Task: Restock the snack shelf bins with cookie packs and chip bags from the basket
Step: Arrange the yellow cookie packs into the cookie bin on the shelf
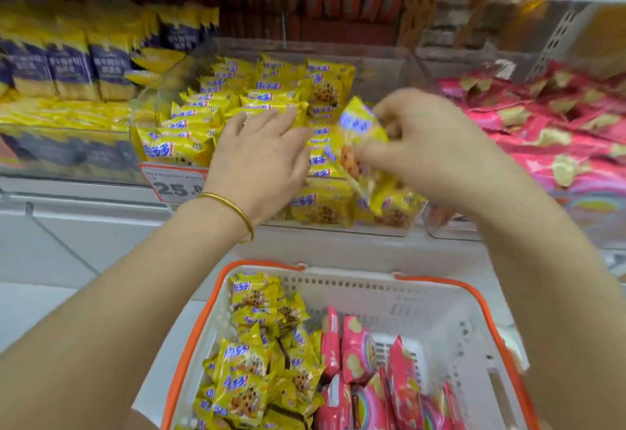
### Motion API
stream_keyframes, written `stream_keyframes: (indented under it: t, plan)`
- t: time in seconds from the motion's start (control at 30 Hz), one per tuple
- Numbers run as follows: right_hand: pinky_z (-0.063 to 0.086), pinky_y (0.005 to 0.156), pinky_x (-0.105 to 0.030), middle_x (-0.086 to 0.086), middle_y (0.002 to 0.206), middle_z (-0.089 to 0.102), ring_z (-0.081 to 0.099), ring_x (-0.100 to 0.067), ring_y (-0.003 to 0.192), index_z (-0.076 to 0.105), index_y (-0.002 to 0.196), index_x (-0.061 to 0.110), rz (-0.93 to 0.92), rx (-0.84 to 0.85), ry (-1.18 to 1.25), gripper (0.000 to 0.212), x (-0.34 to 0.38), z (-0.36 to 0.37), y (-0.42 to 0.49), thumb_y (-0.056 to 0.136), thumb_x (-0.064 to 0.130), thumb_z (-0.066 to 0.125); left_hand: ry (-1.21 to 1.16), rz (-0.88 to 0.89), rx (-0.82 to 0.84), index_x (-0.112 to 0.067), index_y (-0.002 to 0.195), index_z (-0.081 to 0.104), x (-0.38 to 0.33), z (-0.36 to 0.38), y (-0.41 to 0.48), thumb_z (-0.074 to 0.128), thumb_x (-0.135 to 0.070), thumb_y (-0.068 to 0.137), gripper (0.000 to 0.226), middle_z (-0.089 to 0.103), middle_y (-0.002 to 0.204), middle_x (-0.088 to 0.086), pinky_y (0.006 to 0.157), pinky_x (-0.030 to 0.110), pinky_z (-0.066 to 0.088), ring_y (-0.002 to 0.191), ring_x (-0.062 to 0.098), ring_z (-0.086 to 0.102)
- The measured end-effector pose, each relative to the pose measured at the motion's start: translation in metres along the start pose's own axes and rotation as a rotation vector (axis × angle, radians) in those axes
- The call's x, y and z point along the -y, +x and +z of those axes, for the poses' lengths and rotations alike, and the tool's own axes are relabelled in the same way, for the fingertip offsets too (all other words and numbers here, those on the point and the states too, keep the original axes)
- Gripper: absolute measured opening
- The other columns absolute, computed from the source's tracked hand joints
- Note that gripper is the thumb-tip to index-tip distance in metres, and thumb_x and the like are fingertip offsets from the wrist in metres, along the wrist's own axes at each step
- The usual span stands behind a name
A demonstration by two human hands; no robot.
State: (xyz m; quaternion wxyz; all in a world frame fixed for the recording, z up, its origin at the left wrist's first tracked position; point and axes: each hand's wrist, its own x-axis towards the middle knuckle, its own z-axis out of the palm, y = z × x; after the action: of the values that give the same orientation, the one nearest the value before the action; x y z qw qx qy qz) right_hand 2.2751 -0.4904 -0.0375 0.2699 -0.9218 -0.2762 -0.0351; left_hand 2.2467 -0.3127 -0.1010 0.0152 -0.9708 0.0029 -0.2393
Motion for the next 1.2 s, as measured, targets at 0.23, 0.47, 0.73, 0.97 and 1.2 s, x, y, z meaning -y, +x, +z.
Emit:
stream_keyframes:
  t: [0.23,0.47,0.73,0.97,1.2]
  plan:
    - [0.042,0.082,-0.035,-0.011,0.122,0.056,0.051,-0.03,0.116,0.054,0.116,0.014,0.128,-0.079,-0.239,0.032,-0.018,0.039,0.133,0.084,0.008,0.055,0.018,-0.01,-0.015,-0.018,0.111,0.066,0.006,0.001,-0.002,0.027,-0.038,0.088,0.05,0.062,0.123,0.008,0.098,0.048,0.038,0.116,0.031,0.054]
    - [0.043,0.099,-0.037,-0.013,0.14,0.043,0.042,-0.032,0.128,0.051,0.132,0.017,0.174,-0.086,-0.265,0.05,-0.031,0.073,0.189,0.085,-0.001,0.053,0.008,0.016,-0.031,-0.015,0.115,0.064,0.011,0.004,-0.007,0.031,-0.037,0.089,0.048,0.062,0.122,0.011,0.099,0.05,0.039,0.115,0.033,0.055]
    - [0.042,0.098,-0.036,-0.015,0.138,0.035,0.042,-0.036,0.122,0.055,0.128,0.025,-0.062,-0.117,-0.183,0.044,-0.031,0.088,0.19,0.088,0.005,0.055,-0.002,0.007,-0.043,-0.016,0.119,0.062,0.01,0.008,-0.008,0.03,-0.038,0.09,0.048,0.06,0.125,0.011,0.105,0.054,0.031,0.12,0.031,0.052]
    - [0.039,0.097,-0.04,-0.009,0.136,0.041,0.033,-0.033,0.128,0.05,0.13,0.023,0.034,-0.246,-0.33,0.045,-0.047,0.082,0.188,0.088,0.01,0.06,-0.019,0.001,-0.02,-0.017,0.119,0.062,0.008,0.007,-0.007,0.03,-0.04,0.09,0.049,0.06,0.125,0.012,0.106,0.056,0.03,0.12,0.032,0.051]
    - [0.041,0.093,-0.041,-0.015,0.135,0.041,0.039,-0.036,0.124,0.04,0.131,0.009,0.068,-0.233,-0.232,0.052,-0.033,0.073,0.173,0.084,0.002,0.061,-0.08,0.025,-0.008,-0.018,0.124,0.059,0.01,0.001,-0.011,0.028,-0.041,0.092,0.05,0.057,0.129,0.011,0.108,0.054,0.026,0.123,0.031,0.049]
